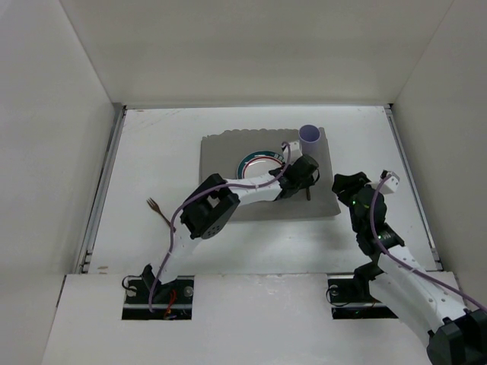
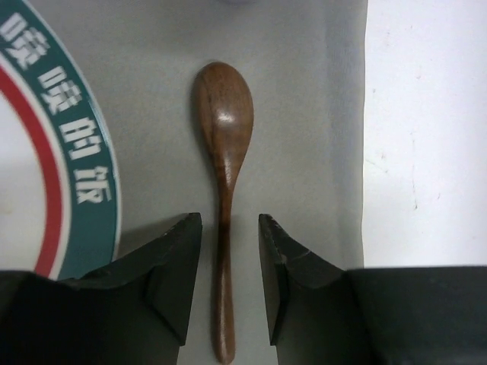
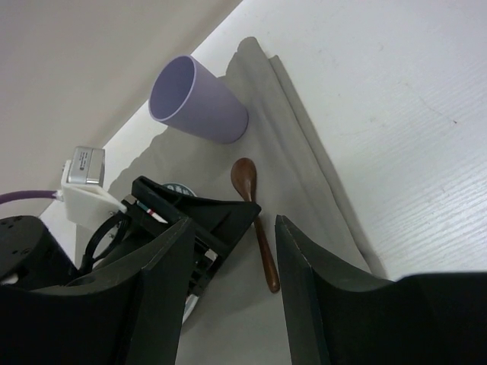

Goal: Set the dinner table for one person

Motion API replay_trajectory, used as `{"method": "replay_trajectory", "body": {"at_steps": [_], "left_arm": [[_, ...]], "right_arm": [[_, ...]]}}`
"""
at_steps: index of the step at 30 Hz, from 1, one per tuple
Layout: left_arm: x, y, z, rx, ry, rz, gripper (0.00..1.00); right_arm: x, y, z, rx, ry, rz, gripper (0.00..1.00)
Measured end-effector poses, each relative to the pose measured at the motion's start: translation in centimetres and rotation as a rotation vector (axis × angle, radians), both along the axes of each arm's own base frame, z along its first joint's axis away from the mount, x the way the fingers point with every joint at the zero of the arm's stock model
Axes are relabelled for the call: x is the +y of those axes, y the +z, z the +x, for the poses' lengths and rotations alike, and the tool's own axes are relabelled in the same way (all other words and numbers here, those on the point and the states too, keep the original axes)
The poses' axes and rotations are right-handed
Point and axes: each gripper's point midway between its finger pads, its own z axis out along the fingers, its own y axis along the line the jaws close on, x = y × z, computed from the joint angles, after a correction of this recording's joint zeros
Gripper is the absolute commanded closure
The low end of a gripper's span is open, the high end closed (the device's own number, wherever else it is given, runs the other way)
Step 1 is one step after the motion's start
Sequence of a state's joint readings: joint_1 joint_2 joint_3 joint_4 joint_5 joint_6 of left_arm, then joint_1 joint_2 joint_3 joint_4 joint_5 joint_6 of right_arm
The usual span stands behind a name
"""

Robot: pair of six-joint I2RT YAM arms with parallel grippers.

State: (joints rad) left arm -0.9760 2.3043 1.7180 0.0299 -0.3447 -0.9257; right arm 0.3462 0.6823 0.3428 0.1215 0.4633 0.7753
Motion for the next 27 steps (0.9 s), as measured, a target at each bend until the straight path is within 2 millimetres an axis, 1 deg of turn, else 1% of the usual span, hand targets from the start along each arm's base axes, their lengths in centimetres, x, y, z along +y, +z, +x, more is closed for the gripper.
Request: {"method": "replay_trajectory", "body": {"at_steps": [2, 4, 6, 7, 9, 11, 12, 14, 15, 17, 19, 21, 24, 25, 27], "left_arm": [[0.8, 0.6, -0.4, -0.012, -0.013, 0.014, 0.65], [2.1, 1.9, -1.1, -0.033, -0.025, 0.029, 0.64], [4.1, 4.1, -2.0, -0.067, -0.027, 0.031, 0.64], [5.3, 5.6, -2.5, -0.09, -0.027, 0.025, 0.64], [8.1, 8.5, -3.5, -0.138, -0.015, 0.009, 0.64], [11.9, 11.4, -4.0, -0.193, 0.029, -0.014, 0.64], [13.9, 12.3, -4.1, -0.214, 0.06, -0.02, 0.64], [19.2, 13.2, -4.1, -0.246, 0.153, -0.008, 0.64], [21.7, 13.2, -4.0, -0.253, 0.202, 0.008, 0.64], [27.4, 11.8, -4.2, -0.245, 0.313, 0.072, 0.64], [32.5, 9.5, -5.1, -0.21, 0.41, 0.147, 0.64], [37.2, 6.8, -6.7, -0.151, 0.497, 0.222, 0.64], [42.6, 4.0, -9.1, -0.067, 0.613, 0.297, 0.68], [44.0, 3.3, -9.8, -0.044, 0.65, 0.313, 0.69], [46.1, 2.4, -11.1, -0.007, 0.708, 0.339, 0.69]], "right_arm": [[0.0, 0.0, 0.0, -0.001, 0.0, 0.001, 0.47], [0.0, -0.1, 0.1, 0.002, 0.001, -0.001, 0.47], [0.1, -0.2, 0.1, 0.007, 0.002, -0.003, 0.48], [0.2, -0.3, 0.2, 0.01, 0.003, -0.003, 0.52], [0.5, -0.7, 0.4, 0.02, 0.014, -0.007, 0.64], [1.3, -1.5, 0.6, 0.045, 0.046, -0.012, 0.82], [1.7, -2.0, 0.7, 0.059, 0.065, -0.013, 0.86], [2.8, -2.9, 0.8, 0.086, 0.106, -0.013, 0.88], [3.4, -3.3, 0.9, 0.098, 0.131, -0.013, 0.87], [4.9, -4.0, 0.7, 0.119, 0.197, -0.017, 0.86], [6.4, -4.5, 0.6, 0.132, 0.258, -0.025, 0.85], [7.5, -4.9, 0.5, 0.146, 0.295, -0.037, 0.83], [8.8, -5.2, 0.4, 0.157, 0.342, -0.057, 0.8], [9.2, -5.2, 0.4, 0.157, 0.355, -0.064, 0.8], [9.7, -5.0, 0.4, 0.153, 0.373, -0.075, 0.79]]}}
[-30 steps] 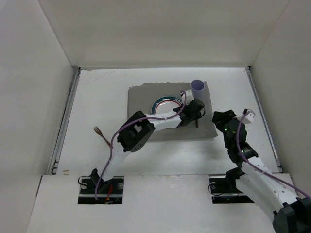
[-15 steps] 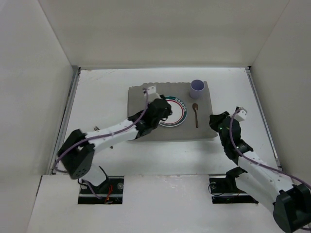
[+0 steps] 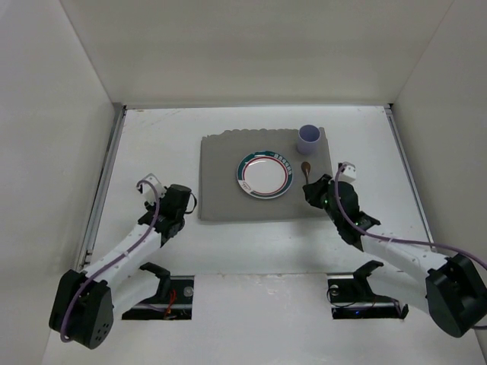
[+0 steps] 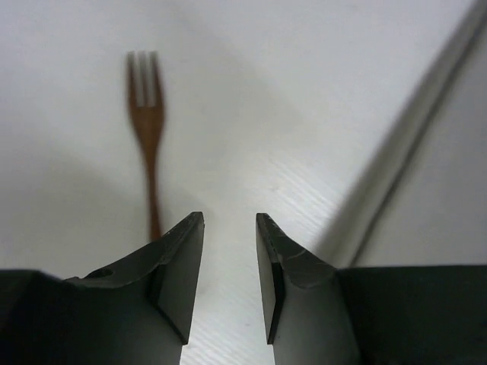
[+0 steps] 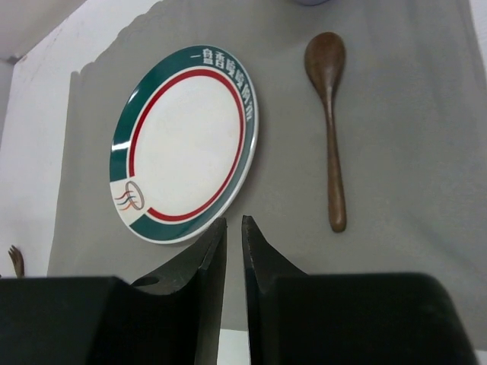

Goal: Set the dinner table for one person

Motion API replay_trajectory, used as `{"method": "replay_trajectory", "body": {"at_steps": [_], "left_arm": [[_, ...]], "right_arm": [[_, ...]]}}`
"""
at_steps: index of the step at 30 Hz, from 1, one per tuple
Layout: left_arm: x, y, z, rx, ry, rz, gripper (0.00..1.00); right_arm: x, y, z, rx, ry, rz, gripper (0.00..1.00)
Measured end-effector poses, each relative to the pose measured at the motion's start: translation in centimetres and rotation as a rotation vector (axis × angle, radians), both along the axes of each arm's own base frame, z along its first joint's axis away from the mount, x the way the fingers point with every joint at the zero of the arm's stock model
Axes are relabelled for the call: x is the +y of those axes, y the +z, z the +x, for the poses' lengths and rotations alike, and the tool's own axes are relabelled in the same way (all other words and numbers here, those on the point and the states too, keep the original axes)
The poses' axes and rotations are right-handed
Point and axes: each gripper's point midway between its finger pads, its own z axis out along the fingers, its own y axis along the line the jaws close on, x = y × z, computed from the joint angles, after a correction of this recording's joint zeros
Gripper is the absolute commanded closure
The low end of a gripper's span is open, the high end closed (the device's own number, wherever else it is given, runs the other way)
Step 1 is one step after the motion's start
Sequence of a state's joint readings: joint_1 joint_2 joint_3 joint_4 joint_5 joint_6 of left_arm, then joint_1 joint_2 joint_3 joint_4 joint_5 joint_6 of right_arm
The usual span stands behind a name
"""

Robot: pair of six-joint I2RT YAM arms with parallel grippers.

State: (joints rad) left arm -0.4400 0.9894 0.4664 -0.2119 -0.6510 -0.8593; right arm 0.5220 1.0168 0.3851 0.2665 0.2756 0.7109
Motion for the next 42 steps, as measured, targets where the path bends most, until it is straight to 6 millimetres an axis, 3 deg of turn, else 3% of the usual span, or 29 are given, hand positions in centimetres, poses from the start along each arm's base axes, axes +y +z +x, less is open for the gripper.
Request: {"method": "replay_trajectory", "body": {"at_steps": [8, 20, 28, 31, 34, 36, 39, 42], "left_arm": [[3.7, -2.1, -2.5, 0.087, 0.135, 0.029, 0.73], [4.3, -5.4, -2.7, 0.196, 0.169, 0.024, 0.84], [4.3, -5.2, -1.6, 0.16, 0.168, -0.038, 0.96], [4.1, -4.1, -1.2, 0.129, 0.134, -0.039, 0.96], [2.7, -0.8, 0.6, 0.056, 0.054, -0.03, 0.94], [0.4, 2.1, 3.0, -0.004, -0.033, -0.02, 0.93], [-5.3, 5.9, 7.0, -0.078, -0.211, -0.006, 0.94], [-10.5, 6.1, 9.7, -0.07, -0.368, 0.023, 0.94]], "right_arm": [[1.4, 0.0, 0.1, -0.001, 0.053, -0.022, 0.73], [2.6, 0.0, -0.1, -0.009, 0.098, -0.042, 0.69], [2.7, 0.2, -0.1, -0.016, 0.104, -0.044, 0.68], [2.7, 0.5, -0.1, -0.025, 0.103, -0.04, 0.67], [2.7, 0.5, 0.0, -0.025, 0.103, -0.04, 0.65], [2.7, 0.4, 0.0, -0.023, 0.103, -0.042, 0.65], [2.6, 0.4, 0.0, -0.024, 0.099, -0.043, 0.65], [2.6, 0.5, 0.0, -0.024, 0.095, -0.044, 0.64]]}}
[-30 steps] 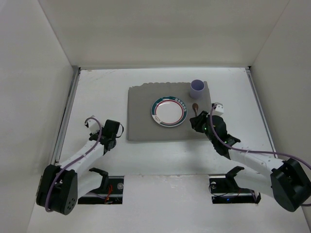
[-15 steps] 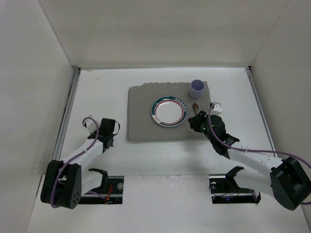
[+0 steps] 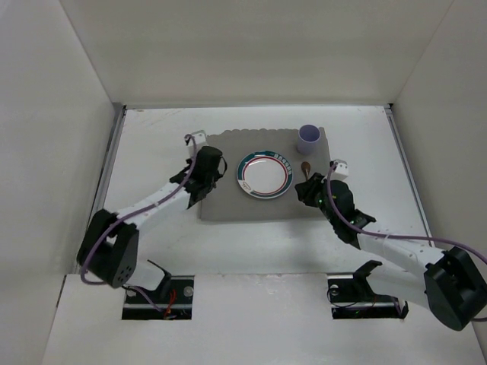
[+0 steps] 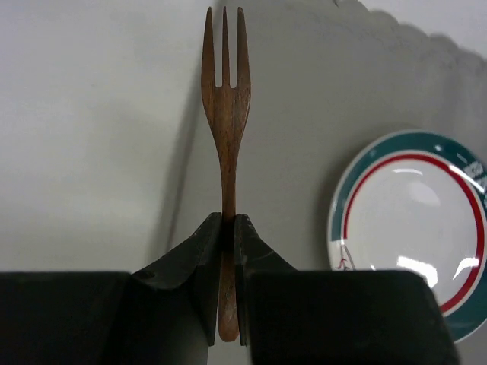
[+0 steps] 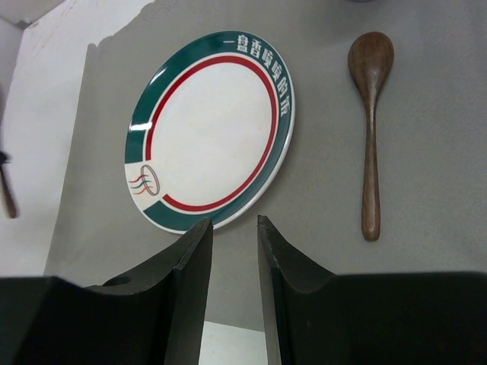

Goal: Set the dinner table for one person

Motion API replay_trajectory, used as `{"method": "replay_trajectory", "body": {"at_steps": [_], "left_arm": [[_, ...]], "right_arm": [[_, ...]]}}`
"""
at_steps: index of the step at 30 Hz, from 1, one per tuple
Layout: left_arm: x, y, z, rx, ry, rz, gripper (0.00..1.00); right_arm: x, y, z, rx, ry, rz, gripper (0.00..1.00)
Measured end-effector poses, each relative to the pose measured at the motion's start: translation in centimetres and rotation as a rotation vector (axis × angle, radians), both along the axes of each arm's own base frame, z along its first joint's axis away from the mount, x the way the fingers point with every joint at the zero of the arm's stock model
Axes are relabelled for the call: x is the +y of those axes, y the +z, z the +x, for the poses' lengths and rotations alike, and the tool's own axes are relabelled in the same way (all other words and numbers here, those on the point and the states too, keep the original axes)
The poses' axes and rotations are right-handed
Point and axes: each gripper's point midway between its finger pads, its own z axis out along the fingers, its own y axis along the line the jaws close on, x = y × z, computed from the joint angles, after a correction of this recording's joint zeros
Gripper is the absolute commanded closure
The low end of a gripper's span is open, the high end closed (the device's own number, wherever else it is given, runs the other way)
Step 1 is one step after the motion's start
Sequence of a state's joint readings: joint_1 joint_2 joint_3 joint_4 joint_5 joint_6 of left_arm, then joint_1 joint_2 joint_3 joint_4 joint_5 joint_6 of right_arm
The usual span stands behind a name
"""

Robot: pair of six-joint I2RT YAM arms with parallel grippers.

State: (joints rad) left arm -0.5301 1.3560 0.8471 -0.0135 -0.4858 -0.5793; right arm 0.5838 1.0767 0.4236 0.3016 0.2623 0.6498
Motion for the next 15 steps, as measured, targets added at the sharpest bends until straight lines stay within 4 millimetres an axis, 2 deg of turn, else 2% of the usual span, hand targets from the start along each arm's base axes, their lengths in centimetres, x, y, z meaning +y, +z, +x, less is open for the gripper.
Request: {"method": "replay_trajectory", "body": {"at_steps": [3, 8, 15], "left_arm": [[-3.0, -2.7, 0.6, 0.067, -0.107, 0.06, 0.94], [-4.0, -6.7, -0.2, 0.174, -0.19, 0.148, 0.94], [-5.3, -7.7, -0.2, 0.196, -0.244, 0.188, 0.93]], "right_arm": [[-0.2, 0.6, 0.0, -0.016, -0.009, 0.006, 0.63], [-0.3, 1.0, 0.1, -0.029, -0.017, 0.011, 0.61], [-0.4, 0.3, 0.2, -0.012, -0.021, -0.006, 0.61]]}}
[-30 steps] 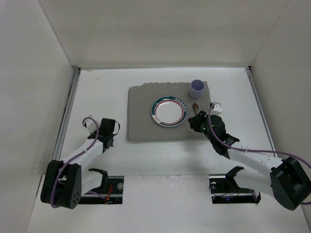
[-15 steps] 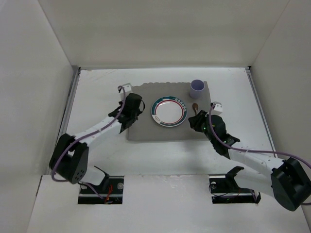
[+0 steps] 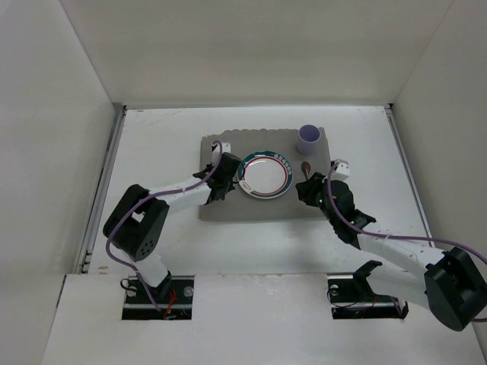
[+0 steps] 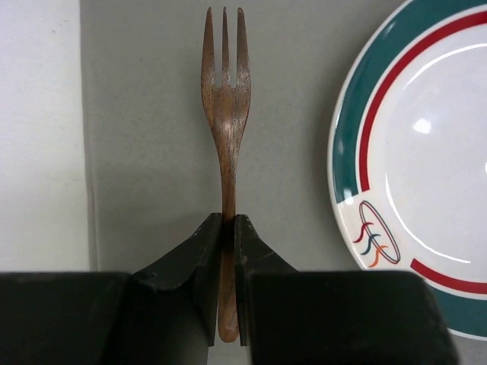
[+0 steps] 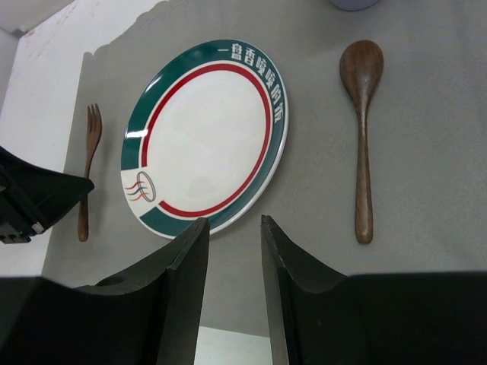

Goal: Set the dinner table for one person

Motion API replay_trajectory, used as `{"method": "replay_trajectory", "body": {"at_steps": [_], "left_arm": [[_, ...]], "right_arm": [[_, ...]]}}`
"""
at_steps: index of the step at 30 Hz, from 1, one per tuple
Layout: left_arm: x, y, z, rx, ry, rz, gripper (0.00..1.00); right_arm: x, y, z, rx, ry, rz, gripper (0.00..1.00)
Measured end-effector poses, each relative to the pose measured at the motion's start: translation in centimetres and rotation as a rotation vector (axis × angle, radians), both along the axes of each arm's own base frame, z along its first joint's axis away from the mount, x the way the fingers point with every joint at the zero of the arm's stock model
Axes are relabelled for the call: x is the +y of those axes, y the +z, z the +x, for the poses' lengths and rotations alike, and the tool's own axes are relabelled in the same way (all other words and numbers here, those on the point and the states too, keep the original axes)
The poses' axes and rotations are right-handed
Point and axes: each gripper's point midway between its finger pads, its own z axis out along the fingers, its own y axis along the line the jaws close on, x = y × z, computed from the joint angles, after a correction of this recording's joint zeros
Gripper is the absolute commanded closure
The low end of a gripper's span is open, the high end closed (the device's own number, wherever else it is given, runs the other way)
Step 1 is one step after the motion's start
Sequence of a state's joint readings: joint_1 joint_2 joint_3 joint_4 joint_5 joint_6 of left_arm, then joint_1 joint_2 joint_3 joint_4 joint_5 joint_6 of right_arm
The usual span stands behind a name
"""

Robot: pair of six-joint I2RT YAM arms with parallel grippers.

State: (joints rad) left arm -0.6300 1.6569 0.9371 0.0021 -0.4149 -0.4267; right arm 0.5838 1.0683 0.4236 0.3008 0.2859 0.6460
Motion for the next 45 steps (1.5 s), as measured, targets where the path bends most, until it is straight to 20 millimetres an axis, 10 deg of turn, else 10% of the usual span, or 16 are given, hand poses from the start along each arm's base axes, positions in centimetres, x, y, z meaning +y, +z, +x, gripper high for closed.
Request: {"method": "replay_trajectory", "body": {"at_steps": [11, 20, 25, 31, 45], "left_arm": [[-0.5, -2.5, -0.6, 0.053, -0.018, 0.028, 0.91], [-0.5, -2.1, -0.9, 0.053, -0.014, 0.023, 0.64], [-1.3, 2.1, -1.2, -0.031, -0.032, -0.04, 0.62], [-1.7, 9.3, -1.5, -0.198, -0.021, -0.189, 0.61], [14.4, 7.2, -7.2, -0.341, 0.501, -0.346, 0.53]], "right_arm": [[-0.1, -0.3, 0.1, 0.005, -0.007, -0.01, 0.6], [-0.2, -0.4, 0.2, 0.006, -0.014, -0.015, 0.6], [-0.3, -0.6, 0.2, 0.011, -0.016, -0.021, 0.66], [-0.4, -0.4, 0.2, 0.004, -0.02, -0.024, 0.95], [-6.5, 6.7, -1.1, -0.241, -0.239, 0.127, 0.45]]}}
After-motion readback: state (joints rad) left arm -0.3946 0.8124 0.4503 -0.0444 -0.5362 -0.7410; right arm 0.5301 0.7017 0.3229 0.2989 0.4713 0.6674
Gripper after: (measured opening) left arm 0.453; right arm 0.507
